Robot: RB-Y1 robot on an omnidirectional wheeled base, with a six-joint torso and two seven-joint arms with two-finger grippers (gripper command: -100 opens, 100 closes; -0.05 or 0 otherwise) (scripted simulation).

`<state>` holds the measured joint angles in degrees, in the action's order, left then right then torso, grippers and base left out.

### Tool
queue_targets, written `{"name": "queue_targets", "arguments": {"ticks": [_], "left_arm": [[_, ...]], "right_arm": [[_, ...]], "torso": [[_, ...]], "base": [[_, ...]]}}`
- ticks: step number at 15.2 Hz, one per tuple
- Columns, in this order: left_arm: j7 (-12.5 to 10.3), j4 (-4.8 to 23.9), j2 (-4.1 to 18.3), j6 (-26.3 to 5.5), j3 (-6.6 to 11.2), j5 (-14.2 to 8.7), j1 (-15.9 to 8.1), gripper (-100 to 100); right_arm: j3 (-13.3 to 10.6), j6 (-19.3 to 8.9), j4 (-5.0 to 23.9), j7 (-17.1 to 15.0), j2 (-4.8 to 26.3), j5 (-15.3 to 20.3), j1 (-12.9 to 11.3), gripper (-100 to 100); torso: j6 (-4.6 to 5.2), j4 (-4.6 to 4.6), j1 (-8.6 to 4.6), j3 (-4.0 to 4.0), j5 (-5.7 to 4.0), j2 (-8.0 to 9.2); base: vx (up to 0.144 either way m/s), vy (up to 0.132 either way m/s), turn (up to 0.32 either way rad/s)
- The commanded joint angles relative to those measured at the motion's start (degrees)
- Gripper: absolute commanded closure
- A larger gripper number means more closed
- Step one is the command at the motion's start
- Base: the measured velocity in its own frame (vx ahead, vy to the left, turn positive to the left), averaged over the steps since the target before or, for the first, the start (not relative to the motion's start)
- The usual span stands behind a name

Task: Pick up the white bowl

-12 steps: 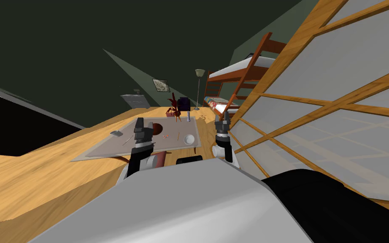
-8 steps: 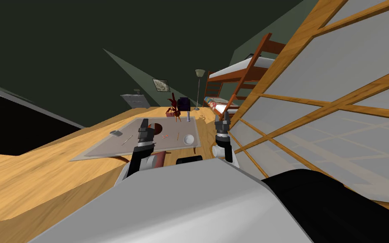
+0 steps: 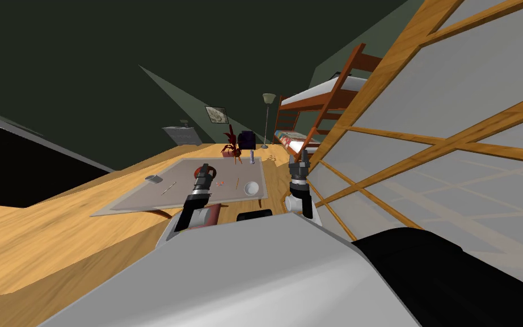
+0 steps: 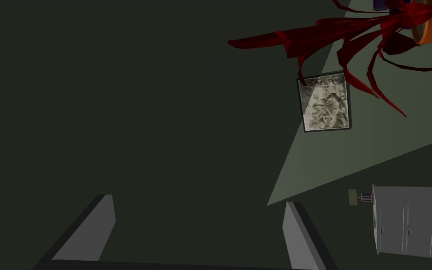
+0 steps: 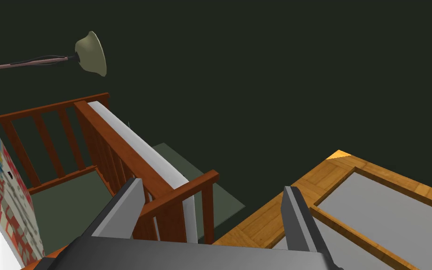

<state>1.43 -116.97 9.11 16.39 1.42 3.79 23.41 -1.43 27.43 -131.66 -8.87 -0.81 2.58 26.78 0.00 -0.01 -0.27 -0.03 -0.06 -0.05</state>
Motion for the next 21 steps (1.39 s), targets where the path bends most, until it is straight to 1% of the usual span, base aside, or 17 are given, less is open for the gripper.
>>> {"name": "queue_targets", "arguments": {"ticks": [1,2,3,4,5,6,7,8,9,10,11,12,15,16,17,20,21], "left_arm": [[-0.2,2.8,0.9,-2.4,0.24,-0.3,-1.6,-100],[-0.2,2.8,0.9,-2.4,0.24,-0.3,-1.6,-100],[-0.3,4.6,1.4,-4.0,0.34,-0.5,-2.5,-100],[-0.3,4.6,1.4,-4.0,0.34,-0.5,-2.5,-100],[-0.5,6.5,1.8,-5.7,0.44,-0.7,-3.4,-100],[-0.5,6.6,1.8,-5.7,0.44,-0.7,-3.4,-100],[-0.6,8.6,2.2,-7.5,0.55,-0.9,-4.4,-100],[-0.6,8.6,2.2,-7.5,0.55,-0.9,-4.4,-100],[-0.8,10.6,2.6,-9.4,0.66,-1.1,-5.4,-100],[-0.8,10.7,2.6,-9.4,0.66,-1.1,-5.4,-100],[-0.9,12.7,2.9,-11.3,0.78,-1.4,-6.4,-100],[-0.9,12.8,2.9,-11.3,0.78,-1.4,-6.4,-100],[-1.2,16.8,3.3,-15.2,1.02,-1.8,-8.5,-100],[-1.2,17.2,3.3,-15.2,1.02,-1.8,-8.5,-100],[-1.4,19.3,3.4,-17.2,1.14,-2.1,-9.5,-100],[-1.6,21.7,3.5,-19.2,1.26,-2.3,-10.6,-100],[-1.7,23.4,3.5,-21.1,1.38,-2.6,-11.7,-100]], "right_arm": [[0.0,0.0,0.0,0.0,0.0,0.0,0.0,0],[0.0,0.0,0.0,0.0,0.0,0.0,0.0,0],[0.0,0.0,0.0,0.0,0.0,0.0,0.0,0],[0.0,0.0,0.0,0.0,0.0,0.0,0.0,0],[0.0,0.0,0.0,0.0,0.0,0.0,0.0,0],[0.0,0.0,0.0,0.0,0.0,0.0,0.0,0],[0.0,0.0,0.0,0.0,0.0,0.0,0.0,0],[0.0,0.0,0.0,0.0,0.0,0.0,0.0,0],[0.0,0.0,0.0,0.0,0.0,0.0,0.0,0],[0.0,0.0,0.0,0.0,0.0,0.0,0.0,0],[0.0,0.0,0.0,0.0,0.0,0.0,0.0,0],[0.0,0.0,0.0,0.0,0.0,0.0,0.0,0],[0.0,0.0,0.0,0.0,0.0,0.0,0.0,0],[0.0,0.0,0.0,0.0,0.0,0.0,0.0,0],[0.0,0.0,0.0,0.0,0.0,0.0,0.0,0],[0.0,0.0,0.0,0.0,0.0,0.0,0.0,0],[0.0,0.0,0.0,0.0,0.0,0.0,0.0,0]], "torso": [[0.00,0.00,0.00,0.00,0.00,0.00],[0.00,0.00,-0.01,0.00,0.00,0.00],[0.01,0.00,0.00,0.00,0.00,0.00],[0.01,0.00,0.01,0.00,0.01,0.00],[0.00,0.00,0.03,0.00,0.00,0.01],[0.00,0.00,0.02,0.00,0.01,0.00],[0.00,0.00,0.01,0.00,0.00,0.00],[0.01,0.00,0.00,-0.01,0.00,-0.01],[0.00,0.00,0.00,-0.01,0.00,-0.01],[0.01,0.00,-0.01,-0.01,0.00,-0.02],[0.00,0.00,0.00,-0.01,0.00,-0.01],[0.00,0.00,-0.01,-0.01,0.00,-0.01],[0.00,0.00,-0.01,0.00,0.00,0.00],[0.01,0.00,-0.02,0.00,0.00,-0.01],[0.00,0.00,-0.04,-0.01,0.00,-0.01],[0.00,0.00,-0.05,0.00,-0.01,0.00],[0.00,0.00,-0.05,0.00,-0.01,0.00]], "base": [[0.005,-0.066,0.011],[0.004,-0.060,0.013],[0.002,-0.058,0.014],[0.003,-0.055,0.011],[0.005,-0.064,0.015],[0.007,-0.064,0.015],[0.008,-0.068,0.015],[0.009,-0.065,0.012],[0.009,-0.068,0.018],[0.003,-0.064,0.015],[0.006,-0.070,0.017],[0.008,-0.069,0.015],[0.004,-0.069,0.017],[0.008,-0.074,0.013],[0.012,-0.078,0.016],[0.004,-0.075,0.018],[0.008,-0.076,0.018]]}}
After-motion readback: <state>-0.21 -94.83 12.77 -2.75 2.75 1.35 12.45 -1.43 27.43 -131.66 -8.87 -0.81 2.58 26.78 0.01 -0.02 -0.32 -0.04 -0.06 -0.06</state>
